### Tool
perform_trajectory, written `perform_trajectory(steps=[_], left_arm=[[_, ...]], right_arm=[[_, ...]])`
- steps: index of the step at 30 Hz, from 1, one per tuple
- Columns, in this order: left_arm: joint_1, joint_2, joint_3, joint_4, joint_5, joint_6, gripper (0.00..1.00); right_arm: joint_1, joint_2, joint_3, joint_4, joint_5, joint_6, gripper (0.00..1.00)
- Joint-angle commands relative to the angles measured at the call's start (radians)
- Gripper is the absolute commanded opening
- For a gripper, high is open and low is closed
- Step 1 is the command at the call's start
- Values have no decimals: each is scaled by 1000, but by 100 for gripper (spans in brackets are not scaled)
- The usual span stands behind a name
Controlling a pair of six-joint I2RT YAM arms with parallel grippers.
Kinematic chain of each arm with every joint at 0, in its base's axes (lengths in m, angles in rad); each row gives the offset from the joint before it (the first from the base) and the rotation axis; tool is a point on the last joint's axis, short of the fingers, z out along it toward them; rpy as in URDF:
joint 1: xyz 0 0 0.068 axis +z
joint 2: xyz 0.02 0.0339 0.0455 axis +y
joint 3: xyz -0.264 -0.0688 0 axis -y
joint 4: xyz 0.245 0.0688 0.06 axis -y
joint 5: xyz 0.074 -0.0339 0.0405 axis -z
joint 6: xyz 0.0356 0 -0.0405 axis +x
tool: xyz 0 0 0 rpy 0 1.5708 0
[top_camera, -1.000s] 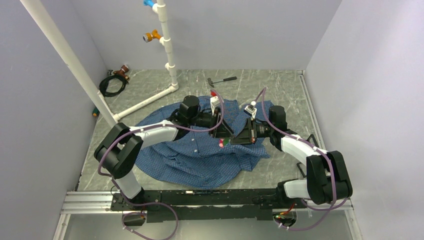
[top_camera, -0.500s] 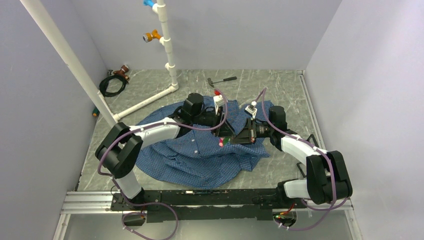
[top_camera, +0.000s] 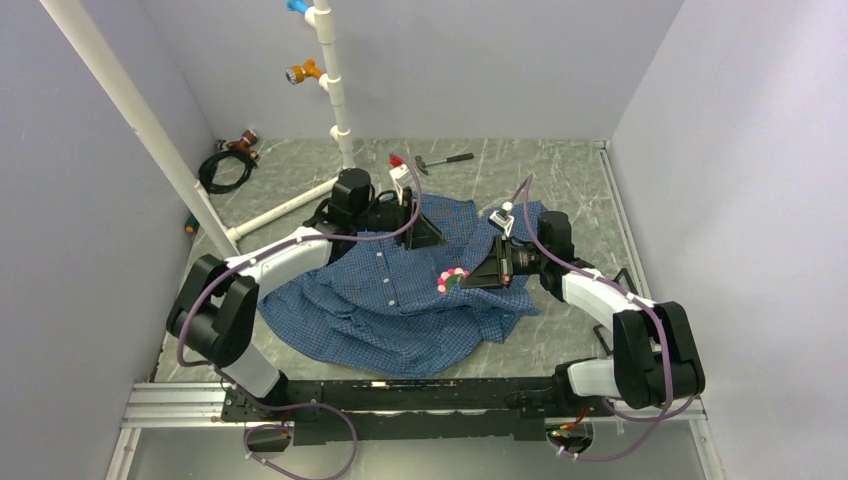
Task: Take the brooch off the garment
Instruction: Remove the brooch from the clothes.
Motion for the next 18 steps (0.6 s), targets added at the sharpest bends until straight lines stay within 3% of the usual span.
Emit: perform_trajectory(steps=[1, 18], left_arm=[[-16, -62, -59, -70, 22, 62, 52], [-102, -32, 42, -190, -1, 123, 53]], right_arm=[[-1, -18, 30, 39, -17, 4, 0], [-1, -13, 37, -3, 11, -30, 0]])
